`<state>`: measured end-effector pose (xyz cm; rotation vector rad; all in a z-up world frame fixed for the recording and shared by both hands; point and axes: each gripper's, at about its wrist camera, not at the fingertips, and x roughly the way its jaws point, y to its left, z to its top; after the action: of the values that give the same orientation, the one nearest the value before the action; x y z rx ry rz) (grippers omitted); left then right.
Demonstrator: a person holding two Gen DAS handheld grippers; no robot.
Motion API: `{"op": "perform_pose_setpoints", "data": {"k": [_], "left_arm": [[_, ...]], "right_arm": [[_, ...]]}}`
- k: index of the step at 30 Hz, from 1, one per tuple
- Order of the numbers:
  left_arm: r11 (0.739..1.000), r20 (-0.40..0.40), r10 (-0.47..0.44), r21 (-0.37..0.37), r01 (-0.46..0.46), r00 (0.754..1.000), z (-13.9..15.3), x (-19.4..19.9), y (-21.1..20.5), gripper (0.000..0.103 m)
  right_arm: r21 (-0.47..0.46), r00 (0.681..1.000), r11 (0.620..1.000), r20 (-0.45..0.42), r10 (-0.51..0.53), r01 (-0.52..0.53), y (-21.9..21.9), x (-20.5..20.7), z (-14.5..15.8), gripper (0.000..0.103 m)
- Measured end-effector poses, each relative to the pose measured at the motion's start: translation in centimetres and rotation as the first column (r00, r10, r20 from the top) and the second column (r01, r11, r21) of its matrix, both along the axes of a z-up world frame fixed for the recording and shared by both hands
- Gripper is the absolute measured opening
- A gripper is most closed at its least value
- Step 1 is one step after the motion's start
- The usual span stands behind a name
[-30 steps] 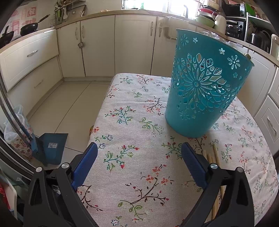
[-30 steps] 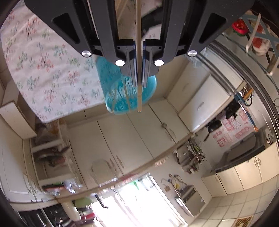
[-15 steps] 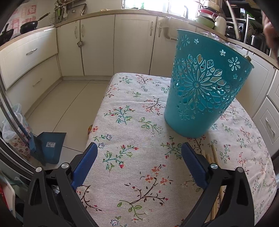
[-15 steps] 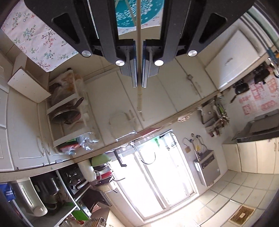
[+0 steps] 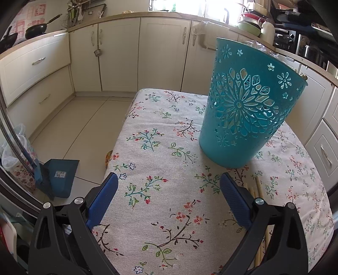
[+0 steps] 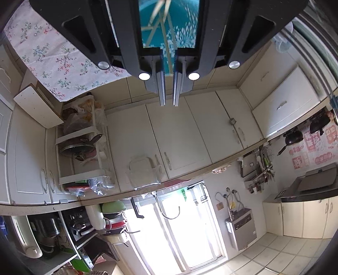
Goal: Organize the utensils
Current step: 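Lift the stick over the teal basket and open the right tool, then move both tools back down to the remaining wooden sticks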
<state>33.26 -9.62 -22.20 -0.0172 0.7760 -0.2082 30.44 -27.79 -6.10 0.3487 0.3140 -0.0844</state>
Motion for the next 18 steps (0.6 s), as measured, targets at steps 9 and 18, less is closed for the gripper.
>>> {"op": "perform_pose_setpoints", "data": {"k": [9,18], "left_arm": [[1.000,-0.002,0.003,0.002,-0.003,1.000,-0.1,0.0,0.1,0.093],[1.000,-0.004,0.007,0.005,-0.007,1.000,-0.1,0.0,0.2,0.093]], "right_arm": [[-0.012,0.983,0.999,-0.179,0.027,-0.030,0.5,-6.6,-5.8,0.025],[0.002,0.887,0.994,-0.451,0.098,-0.108,1.6,-7.0,-13.9,0.025]]}}
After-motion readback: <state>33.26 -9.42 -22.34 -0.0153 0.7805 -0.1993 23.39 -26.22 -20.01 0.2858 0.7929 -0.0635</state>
